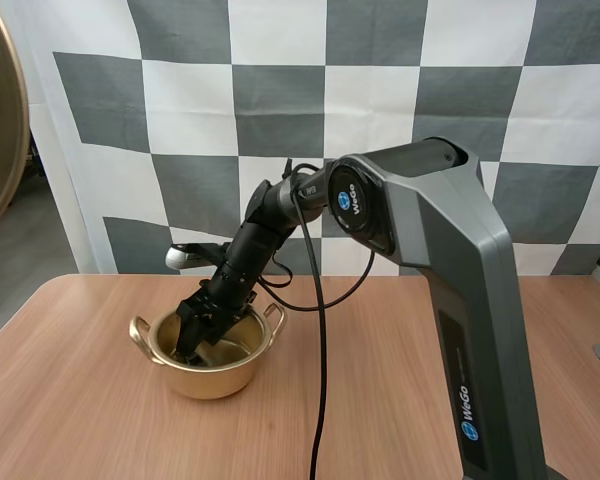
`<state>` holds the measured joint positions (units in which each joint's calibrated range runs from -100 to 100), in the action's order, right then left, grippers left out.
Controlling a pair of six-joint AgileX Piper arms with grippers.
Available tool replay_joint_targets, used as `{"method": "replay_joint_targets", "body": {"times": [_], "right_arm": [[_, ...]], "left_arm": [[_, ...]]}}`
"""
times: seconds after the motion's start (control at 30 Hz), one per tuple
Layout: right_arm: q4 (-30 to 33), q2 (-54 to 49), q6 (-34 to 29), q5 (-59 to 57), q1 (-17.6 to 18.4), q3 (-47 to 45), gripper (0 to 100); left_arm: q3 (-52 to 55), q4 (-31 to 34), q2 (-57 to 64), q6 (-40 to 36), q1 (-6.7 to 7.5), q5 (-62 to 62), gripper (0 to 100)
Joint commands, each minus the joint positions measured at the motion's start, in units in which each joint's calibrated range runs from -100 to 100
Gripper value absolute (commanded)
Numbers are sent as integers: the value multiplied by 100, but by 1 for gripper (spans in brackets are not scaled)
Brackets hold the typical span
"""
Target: Open the pot, put the car inside, and close it
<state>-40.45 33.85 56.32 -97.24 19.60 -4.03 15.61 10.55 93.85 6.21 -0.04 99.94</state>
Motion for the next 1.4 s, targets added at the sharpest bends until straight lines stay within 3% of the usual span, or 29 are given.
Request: {"method": "replay_joint_targets", "body": {"times": [0.0,0.53,0.63,0.77,1.07,1.23,1.37], "right_arm": [[-1,-6,-4,-27,3,3,93],[-436,-309,110,-276,13,260,91],[-423,-513,-19,-276,13,510,100],[-324,-726,-6,-276,13,777,100],[536,-779,-79,-276,6,950,100],[1477,-1250,-709,-276,-51,950,100],[1654,-2024,-1159,-247,-286,950,100]], "left_arm": [[-5,-2,5,-6,1,6,0],[-5,-38,-1,-6,1,6,0],[-5,-77,-1,-6,1,6,0],[-5,-77,-1,-6,1,6,0],[-5,-77,-1,-6,1,6,0],[224,-76,-1,-6,1,6,0],[836,90,-1,-6,1,6,0]]}}
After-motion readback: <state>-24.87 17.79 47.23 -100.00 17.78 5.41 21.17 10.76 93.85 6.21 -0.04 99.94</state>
